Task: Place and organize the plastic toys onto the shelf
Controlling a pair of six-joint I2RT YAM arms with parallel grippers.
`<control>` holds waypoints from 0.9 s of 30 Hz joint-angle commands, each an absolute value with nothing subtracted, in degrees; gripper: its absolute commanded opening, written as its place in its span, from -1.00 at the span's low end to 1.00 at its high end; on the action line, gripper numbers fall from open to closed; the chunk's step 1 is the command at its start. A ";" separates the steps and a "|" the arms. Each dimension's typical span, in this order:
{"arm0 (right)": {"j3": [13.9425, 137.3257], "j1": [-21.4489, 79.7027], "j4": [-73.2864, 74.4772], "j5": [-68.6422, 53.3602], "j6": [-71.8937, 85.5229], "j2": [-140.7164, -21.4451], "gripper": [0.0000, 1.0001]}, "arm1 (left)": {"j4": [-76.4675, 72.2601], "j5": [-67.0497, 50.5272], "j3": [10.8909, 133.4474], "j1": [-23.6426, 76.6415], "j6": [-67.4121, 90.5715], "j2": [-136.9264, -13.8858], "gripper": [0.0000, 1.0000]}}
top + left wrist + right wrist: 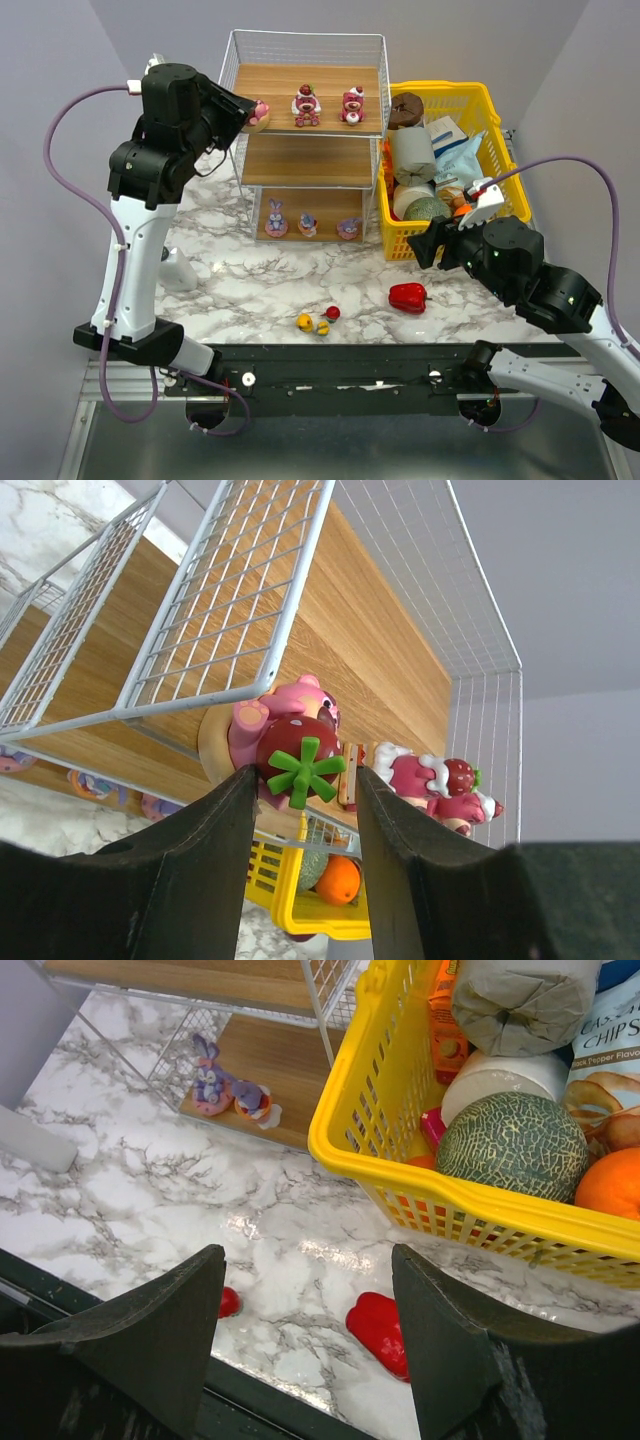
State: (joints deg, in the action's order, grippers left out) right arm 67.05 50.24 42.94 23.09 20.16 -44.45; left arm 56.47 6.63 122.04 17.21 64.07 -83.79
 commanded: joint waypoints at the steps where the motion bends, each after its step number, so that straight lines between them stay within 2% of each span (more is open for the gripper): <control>1: 66.36 50.10 42.10 24.35 20.66 -43.51 0.51 | 55.81 4.48 122.78 16.79 63.90 -84.64 0.05; 27: 65.92 50.01 43.94 22.94 21.80 -42.98 0.54 | 50.63 3.78 117.78 16.79 64.51 -83.24 0.11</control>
